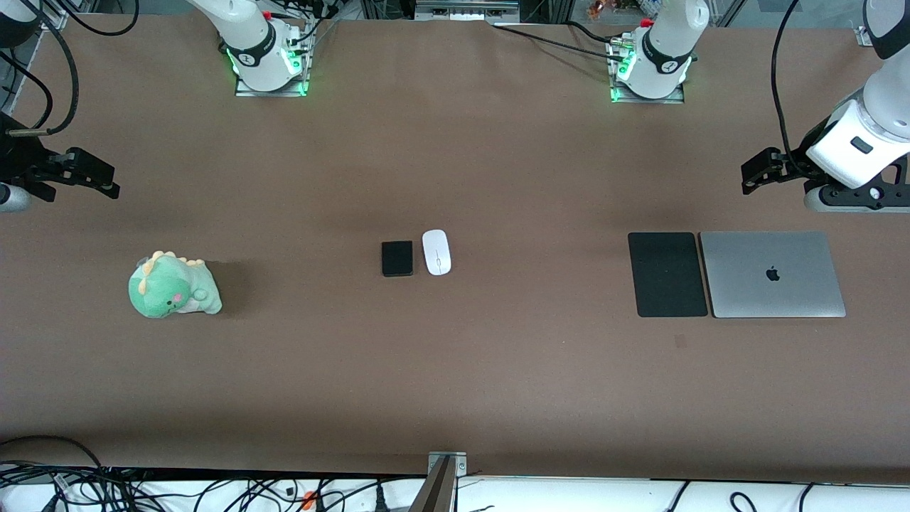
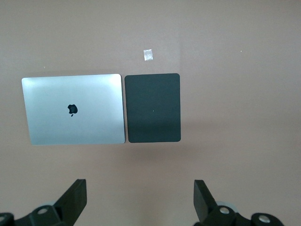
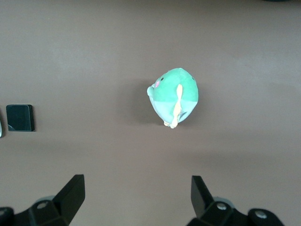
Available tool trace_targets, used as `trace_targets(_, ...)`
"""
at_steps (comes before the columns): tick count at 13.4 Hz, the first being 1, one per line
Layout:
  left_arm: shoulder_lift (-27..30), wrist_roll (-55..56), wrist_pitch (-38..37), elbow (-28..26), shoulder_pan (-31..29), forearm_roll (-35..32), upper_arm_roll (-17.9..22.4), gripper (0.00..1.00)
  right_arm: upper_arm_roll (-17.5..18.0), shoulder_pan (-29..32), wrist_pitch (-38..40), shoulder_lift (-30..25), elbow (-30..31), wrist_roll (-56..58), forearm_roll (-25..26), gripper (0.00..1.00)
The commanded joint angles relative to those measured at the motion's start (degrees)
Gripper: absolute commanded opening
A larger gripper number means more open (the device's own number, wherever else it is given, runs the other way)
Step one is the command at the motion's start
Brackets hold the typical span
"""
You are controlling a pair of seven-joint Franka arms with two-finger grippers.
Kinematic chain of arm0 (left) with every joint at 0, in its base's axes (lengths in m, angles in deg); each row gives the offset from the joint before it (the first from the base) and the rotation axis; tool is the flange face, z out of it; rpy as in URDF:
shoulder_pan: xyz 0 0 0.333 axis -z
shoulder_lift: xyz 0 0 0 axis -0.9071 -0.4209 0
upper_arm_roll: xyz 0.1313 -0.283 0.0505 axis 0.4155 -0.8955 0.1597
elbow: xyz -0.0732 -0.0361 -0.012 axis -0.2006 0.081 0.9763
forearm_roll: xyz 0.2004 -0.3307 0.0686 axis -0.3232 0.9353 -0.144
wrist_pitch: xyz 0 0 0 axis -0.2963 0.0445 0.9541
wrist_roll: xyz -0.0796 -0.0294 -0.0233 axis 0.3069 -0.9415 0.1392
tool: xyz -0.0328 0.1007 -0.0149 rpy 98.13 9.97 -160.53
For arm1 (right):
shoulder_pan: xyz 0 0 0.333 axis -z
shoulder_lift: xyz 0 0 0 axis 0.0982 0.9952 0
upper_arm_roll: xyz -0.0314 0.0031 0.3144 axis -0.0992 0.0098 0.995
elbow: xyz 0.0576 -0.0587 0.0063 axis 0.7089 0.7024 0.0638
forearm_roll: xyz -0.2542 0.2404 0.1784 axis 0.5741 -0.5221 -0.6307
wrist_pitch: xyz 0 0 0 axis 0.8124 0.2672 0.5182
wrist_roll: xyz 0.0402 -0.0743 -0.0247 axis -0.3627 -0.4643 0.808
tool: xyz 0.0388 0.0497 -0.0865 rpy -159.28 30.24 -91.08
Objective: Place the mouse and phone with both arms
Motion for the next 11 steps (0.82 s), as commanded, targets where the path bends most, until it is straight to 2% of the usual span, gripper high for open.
trace_targets(1,0.1,-1.4,-1.2,1.1,-0.8,1.0,-0.4,1.00,0.0,-0.2,0.6,0.1,-1.0,0.4,0.7,1.00)
trace_targets(11,0.1,-1.4,-1.2,1.1,-0.8,1.0,-0.4,1.00,0.0,-0.2,0.9,0.1,-0.9,-0.2,0.7,1.00)
